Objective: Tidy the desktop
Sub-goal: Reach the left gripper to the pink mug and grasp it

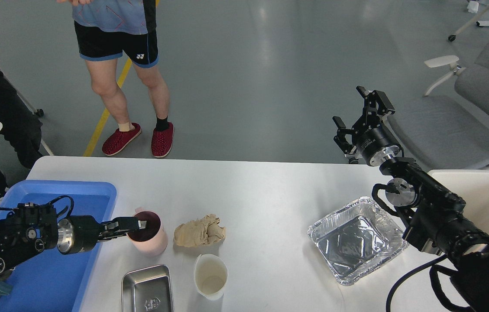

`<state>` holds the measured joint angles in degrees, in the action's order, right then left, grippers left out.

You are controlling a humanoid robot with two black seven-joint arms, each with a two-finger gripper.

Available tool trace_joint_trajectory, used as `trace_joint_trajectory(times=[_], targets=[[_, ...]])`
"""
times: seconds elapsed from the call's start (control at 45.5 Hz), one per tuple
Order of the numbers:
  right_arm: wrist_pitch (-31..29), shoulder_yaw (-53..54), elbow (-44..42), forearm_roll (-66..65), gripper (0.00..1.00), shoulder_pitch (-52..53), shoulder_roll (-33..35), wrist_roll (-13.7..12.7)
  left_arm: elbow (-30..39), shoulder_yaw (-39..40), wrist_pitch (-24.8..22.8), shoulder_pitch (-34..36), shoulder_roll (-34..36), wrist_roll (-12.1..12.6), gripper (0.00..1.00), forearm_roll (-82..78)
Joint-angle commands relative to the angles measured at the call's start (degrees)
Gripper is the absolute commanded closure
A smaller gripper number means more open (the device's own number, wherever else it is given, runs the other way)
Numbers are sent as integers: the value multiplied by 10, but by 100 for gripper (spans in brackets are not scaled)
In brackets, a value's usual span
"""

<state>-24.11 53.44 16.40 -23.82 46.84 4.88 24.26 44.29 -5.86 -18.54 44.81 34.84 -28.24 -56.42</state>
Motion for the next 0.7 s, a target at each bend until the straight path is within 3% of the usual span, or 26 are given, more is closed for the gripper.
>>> trace_joint_trajectory(times=[0.0, 0.264, 0.528, 0.682], targets=[[0, 0, -1, 0, 0, 0, 0, 0, 0, 0, -3, 3, 2, 0, 56, 0], [0, 0, -1, 0, 0, 0, 0, -1, 0, -1, -6, 7, 8, 9, 77, -1], [1, 0, 0, 0, 0, 4, -3, -2, 0, 0, -18, 11, 20, 27, 82, 0], [1, 0, -1, 0, 0, 10, -5, -2, -1, -1, -18, 15, 22, 50, 98, -4]])
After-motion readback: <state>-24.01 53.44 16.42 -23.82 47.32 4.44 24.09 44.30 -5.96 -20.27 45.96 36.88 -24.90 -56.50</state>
